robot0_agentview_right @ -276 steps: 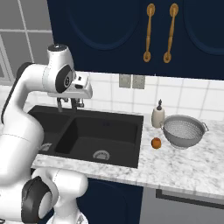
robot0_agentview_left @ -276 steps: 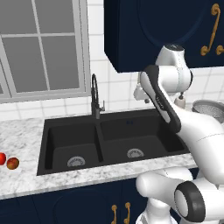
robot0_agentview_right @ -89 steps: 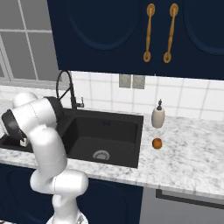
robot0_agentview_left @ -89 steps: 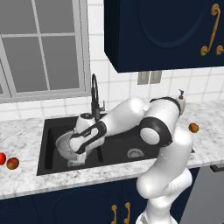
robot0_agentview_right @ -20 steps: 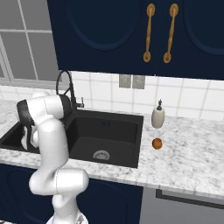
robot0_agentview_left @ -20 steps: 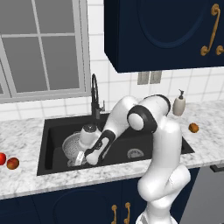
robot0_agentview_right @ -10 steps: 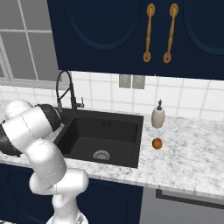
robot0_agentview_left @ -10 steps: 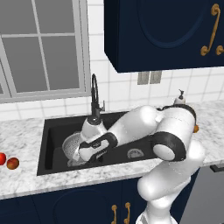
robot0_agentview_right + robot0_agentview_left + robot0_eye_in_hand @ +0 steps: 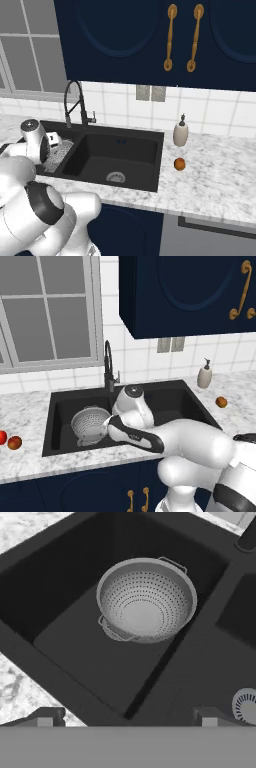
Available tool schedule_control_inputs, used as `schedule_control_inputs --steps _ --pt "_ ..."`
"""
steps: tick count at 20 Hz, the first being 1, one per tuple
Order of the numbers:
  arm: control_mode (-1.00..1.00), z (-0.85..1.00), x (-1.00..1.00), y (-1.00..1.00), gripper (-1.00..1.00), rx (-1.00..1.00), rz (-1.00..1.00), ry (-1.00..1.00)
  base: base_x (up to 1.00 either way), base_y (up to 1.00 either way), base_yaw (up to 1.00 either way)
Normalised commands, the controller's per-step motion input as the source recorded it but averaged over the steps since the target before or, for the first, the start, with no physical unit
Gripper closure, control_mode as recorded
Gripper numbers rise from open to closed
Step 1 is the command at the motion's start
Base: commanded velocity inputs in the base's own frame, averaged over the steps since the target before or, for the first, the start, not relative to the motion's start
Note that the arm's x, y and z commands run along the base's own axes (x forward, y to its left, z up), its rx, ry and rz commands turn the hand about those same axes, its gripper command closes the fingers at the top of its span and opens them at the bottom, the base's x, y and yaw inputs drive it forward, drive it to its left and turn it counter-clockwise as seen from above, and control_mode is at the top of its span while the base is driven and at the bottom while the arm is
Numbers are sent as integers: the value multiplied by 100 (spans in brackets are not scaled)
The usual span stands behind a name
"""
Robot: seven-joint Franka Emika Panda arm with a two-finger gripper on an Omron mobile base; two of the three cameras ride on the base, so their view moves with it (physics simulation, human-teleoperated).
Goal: Put the colander in the sink, put the apple, peach, apple in the colander, and turn on the sink faucet and pour water over the colander.
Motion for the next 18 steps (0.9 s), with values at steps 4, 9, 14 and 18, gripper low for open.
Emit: schedule_control_inputs --steps 4,9,14,18 --pt "-100 74 0 -100 -100 11 -35 4 0 0 0" --pt "-100 73 -1 -100 -100 14 -42 10 0 0 0" --pt "-100 52 -7 -100 -100 14 -40 13 0 0 0" --pt "-100 15 -24 -100 -100 10 -33 6 0 0 0"
